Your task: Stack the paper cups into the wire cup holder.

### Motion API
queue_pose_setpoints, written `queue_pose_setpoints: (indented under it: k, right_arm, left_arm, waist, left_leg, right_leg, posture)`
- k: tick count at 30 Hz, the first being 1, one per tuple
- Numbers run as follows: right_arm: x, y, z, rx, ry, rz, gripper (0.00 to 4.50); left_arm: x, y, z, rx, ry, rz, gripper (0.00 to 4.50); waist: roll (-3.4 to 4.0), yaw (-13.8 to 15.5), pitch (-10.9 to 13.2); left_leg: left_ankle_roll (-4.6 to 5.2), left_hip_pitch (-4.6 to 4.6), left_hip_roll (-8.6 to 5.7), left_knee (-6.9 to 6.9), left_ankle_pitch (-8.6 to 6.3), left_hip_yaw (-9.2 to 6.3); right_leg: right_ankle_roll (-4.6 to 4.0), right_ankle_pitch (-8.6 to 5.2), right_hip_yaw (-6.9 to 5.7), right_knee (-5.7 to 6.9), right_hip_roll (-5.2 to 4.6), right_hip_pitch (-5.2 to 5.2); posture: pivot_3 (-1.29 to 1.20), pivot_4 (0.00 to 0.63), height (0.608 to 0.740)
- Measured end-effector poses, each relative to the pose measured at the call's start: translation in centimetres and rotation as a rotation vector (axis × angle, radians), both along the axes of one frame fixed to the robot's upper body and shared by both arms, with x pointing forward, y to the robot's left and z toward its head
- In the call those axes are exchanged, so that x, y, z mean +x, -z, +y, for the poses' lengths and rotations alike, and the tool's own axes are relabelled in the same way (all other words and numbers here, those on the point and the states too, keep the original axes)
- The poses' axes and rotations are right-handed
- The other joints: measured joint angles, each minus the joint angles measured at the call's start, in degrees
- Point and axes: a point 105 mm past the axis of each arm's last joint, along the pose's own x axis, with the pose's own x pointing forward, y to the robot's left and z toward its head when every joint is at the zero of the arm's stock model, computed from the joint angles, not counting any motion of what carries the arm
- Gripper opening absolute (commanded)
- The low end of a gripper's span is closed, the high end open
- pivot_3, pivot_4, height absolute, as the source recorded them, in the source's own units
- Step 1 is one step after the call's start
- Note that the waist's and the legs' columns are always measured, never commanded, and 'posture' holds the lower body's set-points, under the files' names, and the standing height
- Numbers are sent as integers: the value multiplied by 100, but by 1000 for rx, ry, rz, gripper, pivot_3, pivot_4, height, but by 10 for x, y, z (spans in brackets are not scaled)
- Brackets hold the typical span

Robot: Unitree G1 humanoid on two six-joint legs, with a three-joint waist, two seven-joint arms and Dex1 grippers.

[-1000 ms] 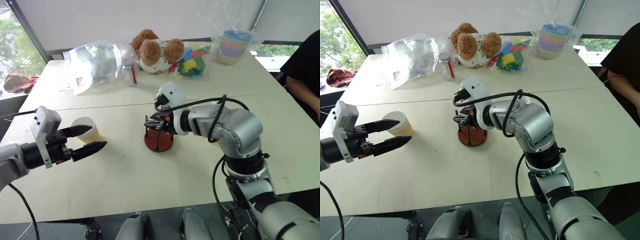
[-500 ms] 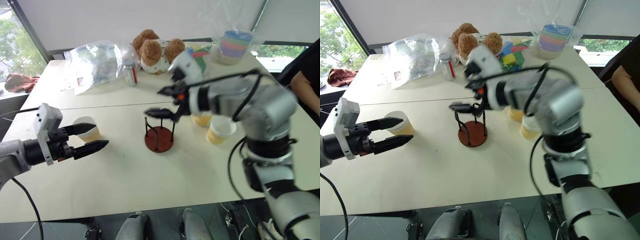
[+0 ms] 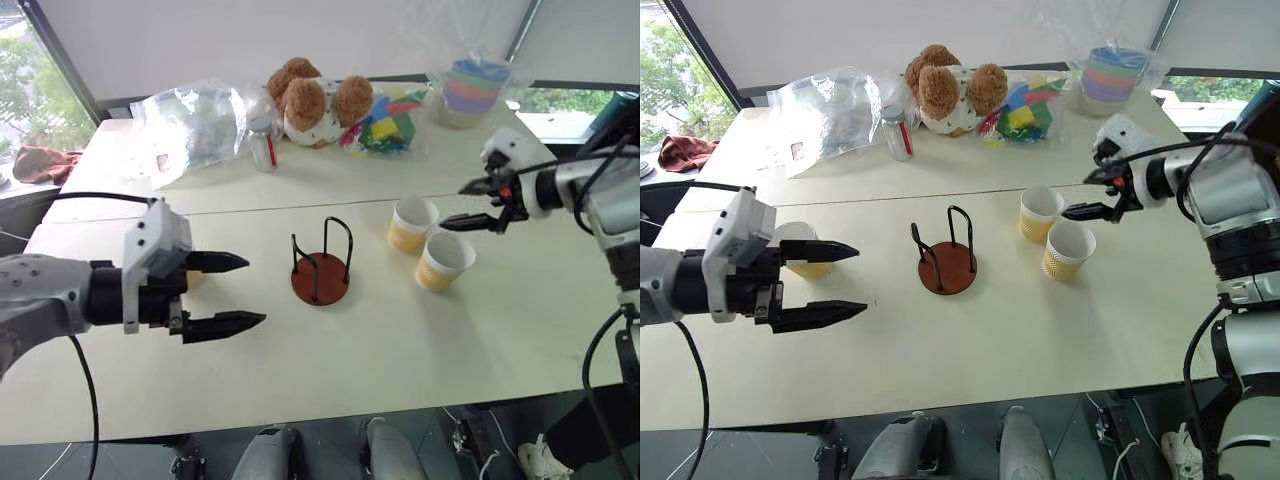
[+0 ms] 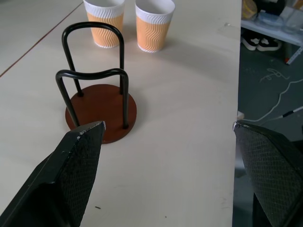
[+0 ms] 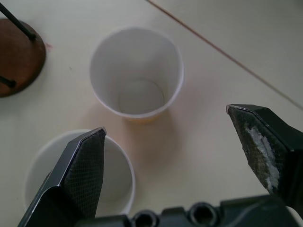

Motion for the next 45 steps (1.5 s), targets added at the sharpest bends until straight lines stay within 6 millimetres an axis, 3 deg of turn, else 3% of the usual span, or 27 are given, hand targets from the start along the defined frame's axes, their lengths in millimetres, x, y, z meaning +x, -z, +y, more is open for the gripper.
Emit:
queue_pose_setpoints:
  k: [7,13,16,23,29,32,37,40,43,45]
  right_arm:
    - [-4,14,-14,21,83,46,4465]
    - [-13,23,-11,49,72,103,4465]
    - [-17,24,-9,53,60,118,3630]
    - [-21,28,-8,63,67,147,45]
    - [-28,21,2,77,18,166,45]
    - [-28,3,13,99,-54,129,45]
    - [-34,-84,48,61,-310,-121,45]
    - [-38,-127,86,90,-492,-237,45]
    - [-41,-141,123,122,-649,-245,45]
    - [-42,-136,135,107,-720,-213,45]
  left_arm:
    - [1,7,4,8,-25,22,4500]
    - [4,8,7,-1,-40,19,4500]
    - [6,8,8,-1,-52,14,4500]
    - [7,11,9,-1,-64,14,4500]
    - [8,13,11,9,-73,10,4500]
    - [9,15,14,5,-76,19,4500]
    - [13,15,20,4,-85,10,4500]
    - [16,17,25,9,-92,14,4500]
    - [17,20,25,19,-91,16,4500]
    - [16,23,26,15,-98,24,4500]
  waist:
    - [0,50,0]
    - [0,41,0]
    - [0,41,0]
    - [0,43,0]
    - [0,44,0]
    - [4,37,3]
    - [11,12,7]
    - [6,-9,4]
    - [3,-4,3]
    - [2,54,2]
  left_leg:
    - [0,0,-2,4,0,-1]
    - [0,0,-1,5,0,-1]
    - [0,1,-2,5,0,-1]
    - [0,1,-1,7,0,-1]
    - [0,1,-2,8,0,-1]
    - [0,1,-2,8,0,-1]
    - [0,1,2,6,-1,-3]
    - [-1,5,3,7,0,0]
    - [-3,5,2,8,1,-4]
    - [-3,2,0,8,1,-16]
  right_leg:
    - [0,0,0,-2,-4,6]
    - [0,0,-1,-1,-3,6]
    - [0,0,-1,-1,-3,6]
    - [0,0,-1,0,-3,6]
    - [0,0,-1,0,-3,6]
    - [0,0,-1,1,-3,6]
    - [0,0,-3,4,5,2]
    - [0,0,-2,7,5,5]
    - [1,1,-2,8,4,4]
    - [1,1,-5,8,1,6]
  posture:
    - [0,150,740]
    - [0,150,740]
    - [0,150,740]
    - [0,150,740]
    - [0,150,740]
    - [0,150,740]
    - [0,150,740]
    - [0,150,740]
    - [0,150,740]
    - [0,150,740]
